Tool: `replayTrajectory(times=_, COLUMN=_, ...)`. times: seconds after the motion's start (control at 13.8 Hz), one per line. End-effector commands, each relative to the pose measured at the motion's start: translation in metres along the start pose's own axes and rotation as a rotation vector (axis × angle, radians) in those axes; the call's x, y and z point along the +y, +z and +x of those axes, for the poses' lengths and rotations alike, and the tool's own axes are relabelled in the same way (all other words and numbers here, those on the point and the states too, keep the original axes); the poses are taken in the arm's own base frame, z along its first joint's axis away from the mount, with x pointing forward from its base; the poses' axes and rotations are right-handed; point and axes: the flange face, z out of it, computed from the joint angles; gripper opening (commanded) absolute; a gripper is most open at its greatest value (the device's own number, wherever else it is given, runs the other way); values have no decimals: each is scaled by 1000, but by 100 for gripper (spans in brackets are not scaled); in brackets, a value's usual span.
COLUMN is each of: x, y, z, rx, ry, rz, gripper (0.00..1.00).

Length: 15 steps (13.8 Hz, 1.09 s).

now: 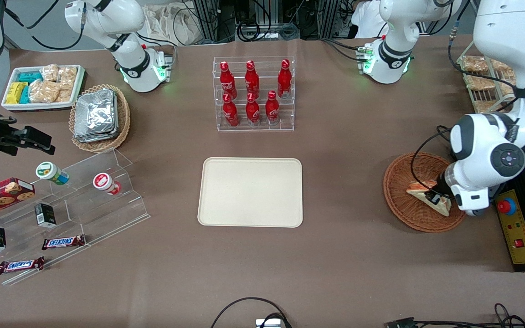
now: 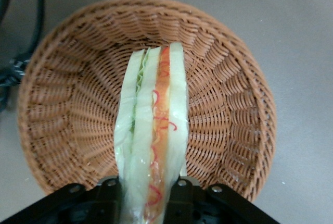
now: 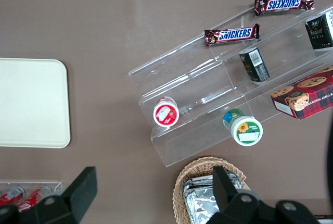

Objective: Place sandwich from basket to tray
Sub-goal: 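Lift the sandwich and carry it with the left gripper toward the tray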

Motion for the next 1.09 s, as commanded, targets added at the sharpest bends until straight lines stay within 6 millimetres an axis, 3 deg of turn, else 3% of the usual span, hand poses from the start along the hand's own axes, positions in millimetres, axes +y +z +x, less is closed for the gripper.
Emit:
replayTrajectory(times=0.0, x=11, y=-44, z=5, rx=2, ry=6, rz=31, gripper=0)
replayTrajectory(times=0.36, x=17, y=-122, z=9, rx=-29, ry=271, rz=55, gripper=0)
replayTrajectory(times=0.58, x=46, y=-168, z=-25, rx=-15, ry=482, rz=36, gripper=0)
replayTrajectory(times=1.02, x=106, y=-189, z=-109, rx=28, ry=784, rz=9, gripper=0)
